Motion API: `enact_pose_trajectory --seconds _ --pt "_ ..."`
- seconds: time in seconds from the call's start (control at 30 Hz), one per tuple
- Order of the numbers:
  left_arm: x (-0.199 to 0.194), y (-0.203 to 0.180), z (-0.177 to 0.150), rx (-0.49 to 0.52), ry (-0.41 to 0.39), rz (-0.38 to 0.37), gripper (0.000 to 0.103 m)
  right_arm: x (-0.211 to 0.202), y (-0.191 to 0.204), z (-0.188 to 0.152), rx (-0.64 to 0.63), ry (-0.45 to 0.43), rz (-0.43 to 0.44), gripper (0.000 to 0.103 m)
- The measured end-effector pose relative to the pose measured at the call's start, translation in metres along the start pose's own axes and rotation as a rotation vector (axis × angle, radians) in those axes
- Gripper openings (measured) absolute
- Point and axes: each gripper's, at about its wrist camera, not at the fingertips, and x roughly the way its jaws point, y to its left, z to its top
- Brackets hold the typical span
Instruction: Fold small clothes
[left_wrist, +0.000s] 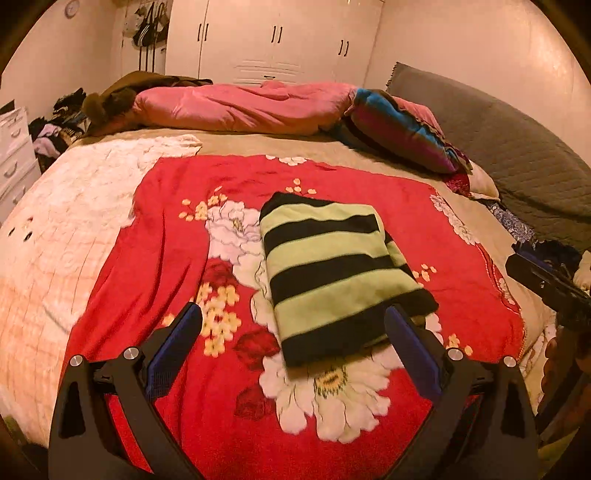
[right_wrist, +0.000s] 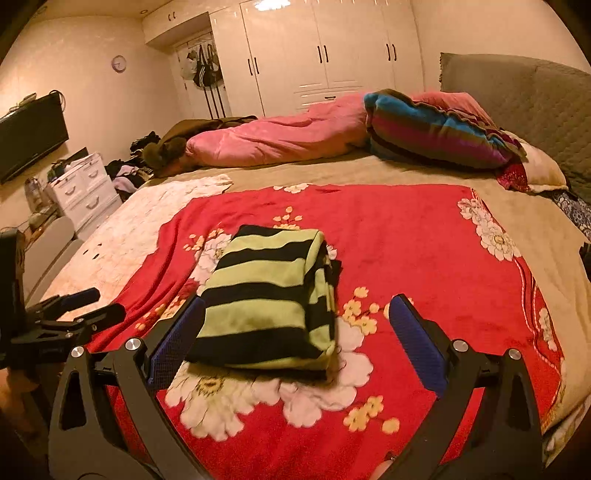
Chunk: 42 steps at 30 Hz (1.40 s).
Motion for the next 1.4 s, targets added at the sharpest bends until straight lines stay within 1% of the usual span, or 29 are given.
enact_pose_trajectory --seconds 0.1,0.23,0.3,0.4,0.5,0.67,0.8,0.97,1.4 --pt "-0.007 0.002 -0.010 -0.008 0.012 -0.009 0.099 -0.008 0.002 -0.006 0.024 0.005 0.014 0.094" --pt "-0.016 -0.002 -0.022 0.019 0.023 -0.009 0.099 -0.015 0.005 -0.019 0.037 0.025 0.001 0.094" --pt "-0.019 -0.003 -0.027 0.028 0.034 -0.021 0.099 -0.016 0.007 -0.025 0.031 0.040 -0.001 0.094" --pt "-0.021 -0.004 -0.038 0.017 0.060 -0.032 0.099 -0.015 0.010 -0.039 0.011 0.079 -0.007 0.094" --pt "-0.019 -0.003 -0.051 0.005 0.087 -0.039 0.099 -0.008 0.014 -0.055 -0.011 0.134 -0.021 0.094" --pt "-0.009 0.001 -0.062 -0.029 0.127 -0.033 0.099 0.000 0.019 -0.070 -0.045 0.181 -0.058 0.094" --pt "-0.002 0.003 -0.067 -0.033 0.145 -0.031 0.099 0.002 0.020 -0.071 -0.062 0.176 -0.073 0.094" --pt "0.000 0.004 -0.066 -0.034 0.138 -0.026 0.099 0.004 0.018 -0.070 -0.051 0.174 -0.060 0.094" --pt "0.002 0.001 -0.064 -0.004 0.133 0.023 0.099 0.009 0.012 -0.071 -0.022 0.188 -0.057 0.094"
